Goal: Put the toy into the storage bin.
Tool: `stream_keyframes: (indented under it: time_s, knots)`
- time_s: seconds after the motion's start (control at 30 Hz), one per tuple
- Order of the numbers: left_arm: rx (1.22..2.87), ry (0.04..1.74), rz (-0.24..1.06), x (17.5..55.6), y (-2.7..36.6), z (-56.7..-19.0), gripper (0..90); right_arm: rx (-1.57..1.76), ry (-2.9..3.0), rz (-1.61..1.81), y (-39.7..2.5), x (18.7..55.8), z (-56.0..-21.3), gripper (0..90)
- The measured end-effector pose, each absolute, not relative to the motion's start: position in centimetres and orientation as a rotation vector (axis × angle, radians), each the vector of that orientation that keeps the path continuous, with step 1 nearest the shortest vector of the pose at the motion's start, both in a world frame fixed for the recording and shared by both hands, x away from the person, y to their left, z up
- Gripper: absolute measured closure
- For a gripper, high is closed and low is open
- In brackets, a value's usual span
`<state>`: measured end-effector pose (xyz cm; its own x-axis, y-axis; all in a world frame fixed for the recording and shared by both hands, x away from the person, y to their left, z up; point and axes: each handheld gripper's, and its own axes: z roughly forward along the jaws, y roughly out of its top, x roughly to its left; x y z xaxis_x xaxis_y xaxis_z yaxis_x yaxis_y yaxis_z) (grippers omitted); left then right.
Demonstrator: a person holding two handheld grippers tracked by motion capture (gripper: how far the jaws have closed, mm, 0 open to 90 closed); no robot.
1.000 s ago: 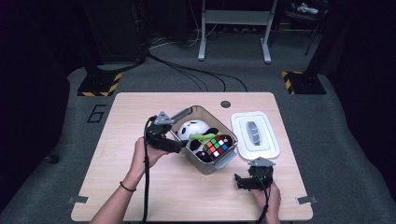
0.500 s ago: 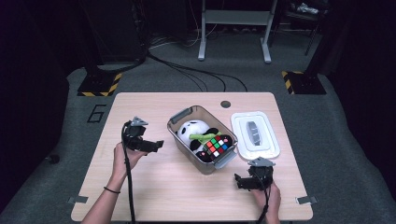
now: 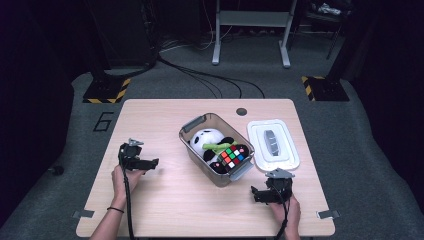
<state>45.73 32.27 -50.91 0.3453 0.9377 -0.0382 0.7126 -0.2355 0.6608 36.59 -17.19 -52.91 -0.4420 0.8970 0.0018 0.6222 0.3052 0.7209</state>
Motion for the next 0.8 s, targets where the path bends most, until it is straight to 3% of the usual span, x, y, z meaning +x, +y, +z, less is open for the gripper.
stream_keyframes:
  time_s: [0.1,0.23,0.43,0.8]
  knots:
    - [2.017,1.454,0.458,46.0,32.8,-51.8,0.1,1.354,2.177,0.929,-17.2,36.6,-52.9,1.8]
    - [2.019,1.429,0.556,45.5,32.8,-52.6,0.0,1.353,2.177,0.928,-17.2,36.6,-52.9,1.8]
    - [1.971,1.392,0.594,45.5,33.2,-53.1,0.0,1.353,2.177,0.929,-17.2,36.6,-52.9,1.7]
    - [1.99,1.355,0.576,45.4,33.1,-53.1,0.0,1.36,2.174,0.93,-17.1,36.6,-52.9,1.7]
